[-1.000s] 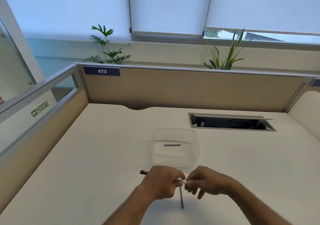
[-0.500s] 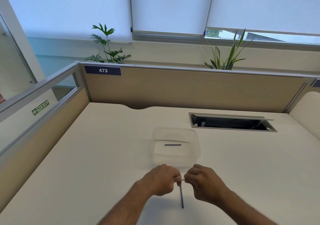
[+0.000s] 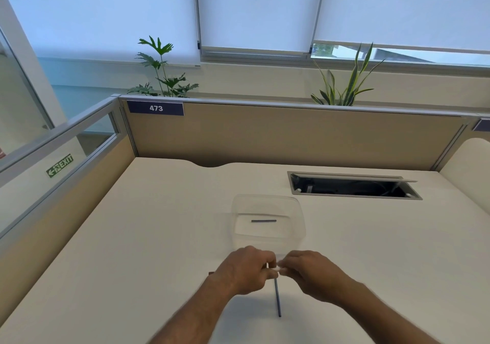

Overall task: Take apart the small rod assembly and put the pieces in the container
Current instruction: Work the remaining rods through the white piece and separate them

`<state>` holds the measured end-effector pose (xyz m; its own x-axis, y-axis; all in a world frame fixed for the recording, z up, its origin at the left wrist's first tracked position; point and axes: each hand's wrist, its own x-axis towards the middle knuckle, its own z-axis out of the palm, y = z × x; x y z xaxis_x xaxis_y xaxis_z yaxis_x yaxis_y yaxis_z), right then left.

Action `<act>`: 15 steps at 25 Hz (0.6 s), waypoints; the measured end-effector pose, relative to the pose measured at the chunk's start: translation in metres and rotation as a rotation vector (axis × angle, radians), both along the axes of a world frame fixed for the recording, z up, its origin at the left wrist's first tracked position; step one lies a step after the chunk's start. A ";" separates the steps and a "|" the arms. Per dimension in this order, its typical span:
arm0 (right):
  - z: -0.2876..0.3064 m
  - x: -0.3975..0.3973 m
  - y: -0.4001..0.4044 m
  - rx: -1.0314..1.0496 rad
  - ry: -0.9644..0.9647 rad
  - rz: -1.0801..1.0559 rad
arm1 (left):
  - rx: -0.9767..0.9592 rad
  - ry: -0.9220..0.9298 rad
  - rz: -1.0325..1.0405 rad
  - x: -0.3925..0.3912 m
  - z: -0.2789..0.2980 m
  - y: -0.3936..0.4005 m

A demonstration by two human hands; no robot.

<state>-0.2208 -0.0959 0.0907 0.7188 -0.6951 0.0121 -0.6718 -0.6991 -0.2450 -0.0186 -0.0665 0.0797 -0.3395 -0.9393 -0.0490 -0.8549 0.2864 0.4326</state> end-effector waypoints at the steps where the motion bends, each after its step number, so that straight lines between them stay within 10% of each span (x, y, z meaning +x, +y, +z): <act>1: -0.001 0.002 -0.001 0.019 0.029 0.000 | -0.017 -0.024 -0.019 -0.001 -0.001 0.000; 15: 0.001 0.004 0.017 -0.231 -0.121 -0.033 | 0.167 0.055 -0.045 -0.003 -0.001 0.001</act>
